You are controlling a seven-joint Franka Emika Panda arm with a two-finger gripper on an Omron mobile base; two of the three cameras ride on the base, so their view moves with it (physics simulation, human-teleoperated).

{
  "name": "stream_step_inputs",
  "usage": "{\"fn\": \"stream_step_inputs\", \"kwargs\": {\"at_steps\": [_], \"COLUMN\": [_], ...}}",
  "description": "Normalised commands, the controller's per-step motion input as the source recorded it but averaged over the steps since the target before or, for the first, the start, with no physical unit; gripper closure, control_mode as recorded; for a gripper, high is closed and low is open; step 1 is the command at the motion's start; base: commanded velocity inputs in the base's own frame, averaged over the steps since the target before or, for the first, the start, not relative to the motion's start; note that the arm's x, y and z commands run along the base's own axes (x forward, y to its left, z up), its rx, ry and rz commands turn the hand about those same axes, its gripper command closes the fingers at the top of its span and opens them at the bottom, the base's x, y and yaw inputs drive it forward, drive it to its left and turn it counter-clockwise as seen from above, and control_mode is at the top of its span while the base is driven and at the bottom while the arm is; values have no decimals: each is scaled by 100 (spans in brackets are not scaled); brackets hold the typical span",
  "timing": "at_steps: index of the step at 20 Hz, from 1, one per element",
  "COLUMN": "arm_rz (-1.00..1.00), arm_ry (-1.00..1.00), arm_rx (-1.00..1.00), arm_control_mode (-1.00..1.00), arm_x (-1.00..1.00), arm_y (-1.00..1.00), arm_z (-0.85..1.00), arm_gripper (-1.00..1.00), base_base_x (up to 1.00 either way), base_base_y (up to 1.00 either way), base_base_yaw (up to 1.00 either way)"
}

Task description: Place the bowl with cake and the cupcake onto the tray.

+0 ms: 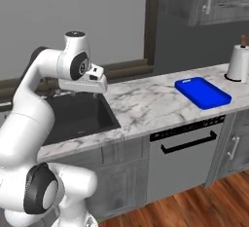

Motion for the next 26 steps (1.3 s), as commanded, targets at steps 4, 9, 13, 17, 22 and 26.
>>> {"fn": "stream_step_inputs", "kwargs": {"at_steps": [4, 9, 13, 17, 22, 26], "arm_rz": [0, 0, 0, 0, 0, 0], "arm_ry": [0, 0, 0, 0, 0, 0], "arm_rx": [0, 0, 0, 0, 0, 0], "arm_control_mode": [100, 100, 100, 100, 100, 100], "arm_x": [0, 0, 0, 0, 0, 0], "arm_y": [0, 0, 0, 0, 0, 0], "arm_z": [0, 0, 0, 0, 0, 0], "arm_gripper": [-100, -100, -100, -100, -100, -100], "base_base_x": [-71, -32, 15, 19, 19, 19], "base_base_y": [-30, -31, -58, -62, -62, -62], "base_base_yaw": [0, 0, 0, 0, 0, 0]}}
